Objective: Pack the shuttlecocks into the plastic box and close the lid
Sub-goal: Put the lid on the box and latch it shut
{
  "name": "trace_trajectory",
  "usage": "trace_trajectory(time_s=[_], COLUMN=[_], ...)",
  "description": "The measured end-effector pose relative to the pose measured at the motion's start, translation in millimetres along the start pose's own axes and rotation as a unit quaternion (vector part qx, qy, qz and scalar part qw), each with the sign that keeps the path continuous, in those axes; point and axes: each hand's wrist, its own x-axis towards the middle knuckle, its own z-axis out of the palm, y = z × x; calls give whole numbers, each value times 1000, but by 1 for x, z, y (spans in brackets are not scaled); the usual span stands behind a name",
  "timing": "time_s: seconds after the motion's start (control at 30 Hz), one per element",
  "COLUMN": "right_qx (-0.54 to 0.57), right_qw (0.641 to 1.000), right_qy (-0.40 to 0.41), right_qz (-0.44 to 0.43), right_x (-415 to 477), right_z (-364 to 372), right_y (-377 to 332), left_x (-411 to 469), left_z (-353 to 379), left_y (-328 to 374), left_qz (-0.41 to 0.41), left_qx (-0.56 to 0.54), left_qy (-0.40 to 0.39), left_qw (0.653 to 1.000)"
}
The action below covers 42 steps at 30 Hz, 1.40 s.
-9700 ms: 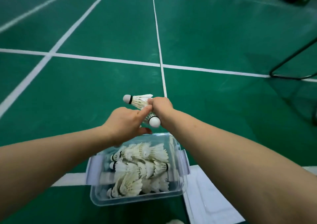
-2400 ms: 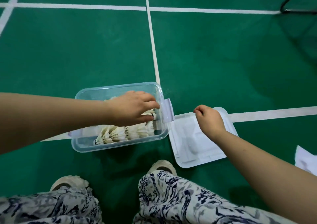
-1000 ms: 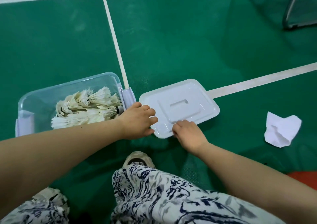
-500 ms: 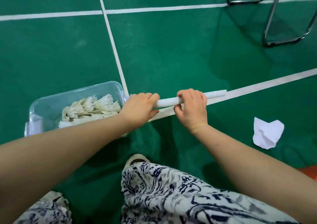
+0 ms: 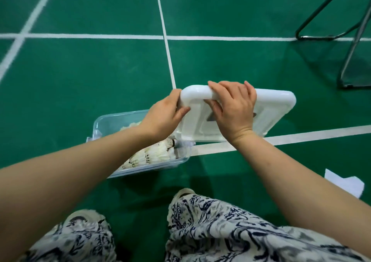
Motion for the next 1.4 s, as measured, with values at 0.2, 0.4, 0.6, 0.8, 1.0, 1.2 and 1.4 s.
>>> trace_trajectory(time_s=[0.2,0.4,0.6,0.8,1.0,1.2,1.4], right_qx=[39,97,101,90,84,113,107], right_qw=[995,979,934,901,888,886,877], right_qy=[-88,-177,-333,-398,-421,-422,-444], right_qz=[-15,-25,-84,-147,-165,-154,-146], right_x=[13,23,33,35,27,21,19], right_z=[23,63,114,155,175,187,195], right_y=[-57,-119,-154,-177,-177,-171,-171], left_x=[-25,-48,-63,-71,-71,-66,-64], left_z=[-30,-46,-42,-44,-28,-23,-18], left_y=[-35,-87,-132,-176,-192,-197,-206], left_qz=[-83,-186,-307,-349,-385,-387,-394], left_qx=[25,28,17,63,65,58,63], left_qy=[20,110,148,154,135,141,127], left_qw=[996,976,940,922,911,910,908])
